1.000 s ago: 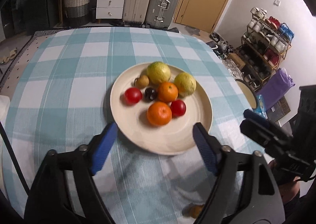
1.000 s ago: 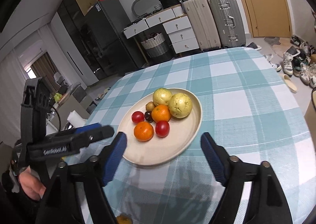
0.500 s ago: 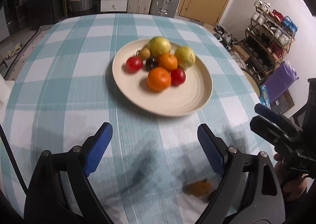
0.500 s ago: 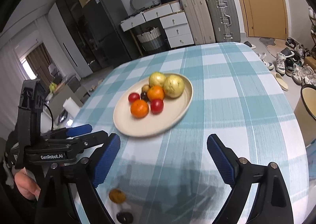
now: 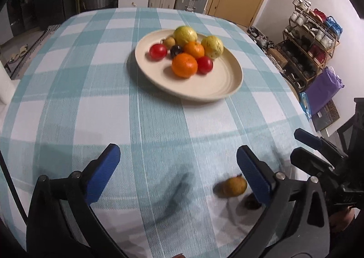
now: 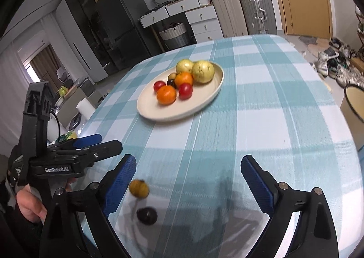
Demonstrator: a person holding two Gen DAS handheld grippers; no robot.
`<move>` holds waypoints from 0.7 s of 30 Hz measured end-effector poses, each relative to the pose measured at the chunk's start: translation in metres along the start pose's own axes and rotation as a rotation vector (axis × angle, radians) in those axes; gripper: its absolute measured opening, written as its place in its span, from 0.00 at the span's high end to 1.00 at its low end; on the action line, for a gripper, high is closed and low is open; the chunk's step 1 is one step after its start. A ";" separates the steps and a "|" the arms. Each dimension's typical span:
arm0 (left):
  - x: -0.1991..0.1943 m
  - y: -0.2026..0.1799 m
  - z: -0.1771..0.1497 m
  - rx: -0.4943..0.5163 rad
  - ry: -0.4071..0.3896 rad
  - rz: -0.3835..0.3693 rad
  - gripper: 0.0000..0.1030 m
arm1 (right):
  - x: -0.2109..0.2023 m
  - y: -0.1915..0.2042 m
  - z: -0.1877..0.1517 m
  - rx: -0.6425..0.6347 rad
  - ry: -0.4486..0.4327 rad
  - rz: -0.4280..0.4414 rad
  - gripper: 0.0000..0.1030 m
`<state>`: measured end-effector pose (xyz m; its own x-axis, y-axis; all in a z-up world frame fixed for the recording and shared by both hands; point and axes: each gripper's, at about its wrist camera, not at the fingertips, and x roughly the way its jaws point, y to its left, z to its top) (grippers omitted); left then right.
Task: Organize fruits
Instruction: 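Withdraw both grippers toward the remaining tan fruit and dark plum, then close the right gripper around the dark plum on the cloth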
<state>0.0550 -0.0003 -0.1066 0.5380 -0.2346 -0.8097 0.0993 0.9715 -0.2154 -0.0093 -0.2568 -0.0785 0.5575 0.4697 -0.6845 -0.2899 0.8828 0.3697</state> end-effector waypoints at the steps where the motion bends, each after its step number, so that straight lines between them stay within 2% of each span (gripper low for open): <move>1: 0.000 0.001 -0.003 -0.002 0.001 0.001 0.01 | -0.001 0.001 -0.003 0.002 0.002 0.009 0.07; 6: -0.001 0.005 -0.016 -0.012 0.014 -0.006 0.01 | -0.004 0.012 -0.020 -0.032 0.026 0.044 0.07; 12: -0.005 0.010 -0.026 -0.032 0.014 -0.022 0.01 | -0.008 0.032 -0.040 -0.106 0.030 0.021 0.07; 18: -0.009 0.016 -0.031 -0.044 0.015 -0.029 0.01 | -0.003 0.038 -0.055 -0.110 0.058 0.043 0.07; 21: -0.009 0.018 -0.032 -0.049 0.016 -0.032 0.01 | 0.000 0.041 -0.058 -0.118 0.061 0.047 0.11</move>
<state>0.0246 0.0182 -0.1207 0.5215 -0.2664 -0.8106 0.0745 0.9606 -0.2678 -0.0666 -0.2201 -0.0997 0.4939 0.5073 -0.7062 -0.4060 0.8528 0.3286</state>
